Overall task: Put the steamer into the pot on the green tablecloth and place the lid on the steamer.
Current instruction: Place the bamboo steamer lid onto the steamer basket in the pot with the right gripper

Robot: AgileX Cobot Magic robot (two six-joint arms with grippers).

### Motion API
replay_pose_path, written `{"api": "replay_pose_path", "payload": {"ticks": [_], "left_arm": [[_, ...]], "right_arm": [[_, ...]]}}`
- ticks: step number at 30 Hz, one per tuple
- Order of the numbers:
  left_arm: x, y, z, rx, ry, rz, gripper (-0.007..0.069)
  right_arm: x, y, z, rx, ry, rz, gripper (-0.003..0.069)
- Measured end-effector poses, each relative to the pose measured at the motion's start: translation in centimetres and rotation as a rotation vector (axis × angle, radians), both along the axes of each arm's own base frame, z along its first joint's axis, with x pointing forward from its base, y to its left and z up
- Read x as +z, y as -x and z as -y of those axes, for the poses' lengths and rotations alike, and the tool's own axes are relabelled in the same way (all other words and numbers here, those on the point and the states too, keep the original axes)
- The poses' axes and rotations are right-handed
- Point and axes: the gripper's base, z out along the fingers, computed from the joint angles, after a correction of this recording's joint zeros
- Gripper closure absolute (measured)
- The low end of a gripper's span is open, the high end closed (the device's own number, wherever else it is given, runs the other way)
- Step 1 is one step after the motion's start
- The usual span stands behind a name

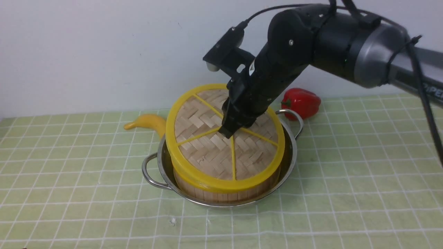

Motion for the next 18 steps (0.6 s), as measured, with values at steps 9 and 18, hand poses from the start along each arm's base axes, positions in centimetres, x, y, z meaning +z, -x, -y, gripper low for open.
{"api": "replay_pose_path", "payload": {"ticks": [9, 18], "left_arm": [[0.0, 0.0, 0.0, 0.0, 0.0, 0.0, 0.0382], [0.0, 0.0, 0.0, 0.0, 0.0, 0.0, 0.0382]], "right_arm": [[-0.05, -0.37, -0.21, -0.009, -0.022, 0.03, 0.0513], [-0.65, -0.5, -0.34, -0.01, -0.017, 0.017, 0.0513]]}}
